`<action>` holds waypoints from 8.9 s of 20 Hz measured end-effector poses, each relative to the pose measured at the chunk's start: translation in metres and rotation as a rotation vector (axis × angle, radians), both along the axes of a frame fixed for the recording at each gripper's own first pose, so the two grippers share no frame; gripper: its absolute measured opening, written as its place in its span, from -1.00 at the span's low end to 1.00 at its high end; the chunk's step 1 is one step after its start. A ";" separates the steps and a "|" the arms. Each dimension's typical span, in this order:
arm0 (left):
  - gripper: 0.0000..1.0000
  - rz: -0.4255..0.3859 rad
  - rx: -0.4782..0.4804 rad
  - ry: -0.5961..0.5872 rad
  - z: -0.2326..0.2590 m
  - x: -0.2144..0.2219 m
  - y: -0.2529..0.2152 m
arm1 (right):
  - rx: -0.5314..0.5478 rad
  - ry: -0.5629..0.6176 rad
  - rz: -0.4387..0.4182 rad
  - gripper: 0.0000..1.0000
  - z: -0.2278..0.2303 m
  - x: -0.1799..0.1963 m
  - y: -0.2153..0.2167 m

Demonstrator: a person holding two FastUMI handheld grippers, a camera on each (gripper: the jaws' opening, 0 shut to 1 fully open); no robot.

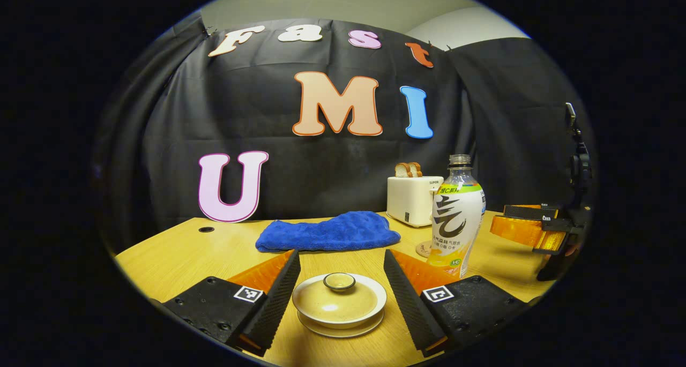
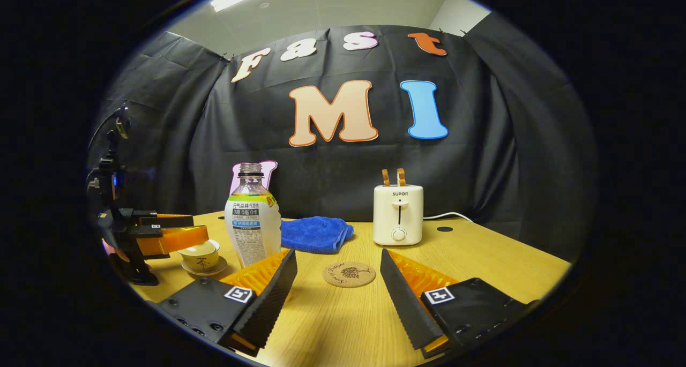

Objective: Open the teacup lid with one hand, grasp the water bottle and pour water into the teacup with the other hand; after pouring, place the water bottle on the coaster and then close the teacup lid.

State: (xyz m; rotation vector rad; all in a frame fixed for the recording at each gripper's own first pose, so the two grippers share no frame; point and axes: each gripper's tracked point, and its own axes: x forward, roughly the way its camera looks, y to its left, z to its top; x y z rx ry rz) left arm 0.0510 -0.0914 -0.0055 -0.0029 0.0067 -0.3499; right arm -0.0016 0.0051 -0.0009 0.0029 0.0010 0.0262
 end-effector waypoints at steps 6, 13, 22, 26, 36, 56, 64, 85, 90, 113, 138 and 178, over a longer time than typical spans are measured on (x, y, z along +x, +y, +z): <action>0.45 -0.025 0.009 0.023 -0.003 0.003 -0.005 | 0.000 0.000 0.000 0.89 0.000 -0.001 0.000; 0.32 -0.017 0.085 0.159 -0.026 0.014 -0.010 | 0.000 0.000 0.004 0.89 0.000 0.000 0.000; -0.41 0.006 0.062 0.139 -0.021 0.012 -0.003 | 0.000 0.000 0.005 0.89 0.000 0.000 0.000; -0.41 0.020 0.038 0.111 -0.014 0.009 0.001 | 0.000 0.000 0.006 0.89 0.000 0.000 0.001; -0.42 0.104 0.001 -0.012 0.005 -0.006 0.027 | 0.002 0.000 0.033 0.99 0.000 -0.001 0.006; -0.42 0.457 0.017 -0.010 0.007 -0.034 0.138 | 0.009 0.017 0.292 0.98 -0.004 -0.014 0.070; -0.42 0.445 0.016 -0.009 0.007 -0.033 0.144 | -0.006 0.102 0.339 0.98 -0.018 0.001 0.093; -0.43 0.453 0.016 -0.007 0.008 -0.036 0.146 | -0.135 0.262 0.184 0.25 -0.047 0.054 0.102; -0.42 0.455 0.016 -0.007 0.008 -0.035 0.147 | -0.274 0.231 0.106 0.24 -0.026 0.054 0.090; -0.42 0.456 0.018 -0.004 0.008 -0.035 0.148 | -1.170 0.089 0.065 0.17 -0.005 0.072 0.101; -0.42 0.461 0.018 -0.004 0.009 -0.036 0.149 | -1.732 -0.108 -0.013 0.17 0.018 0.083 0.117; -0.42 0.461 0.017 -0.002 0.008 -0.037 0.150 | -2.017 -0.451 -0.209 0.18 0.045 0.078 0.134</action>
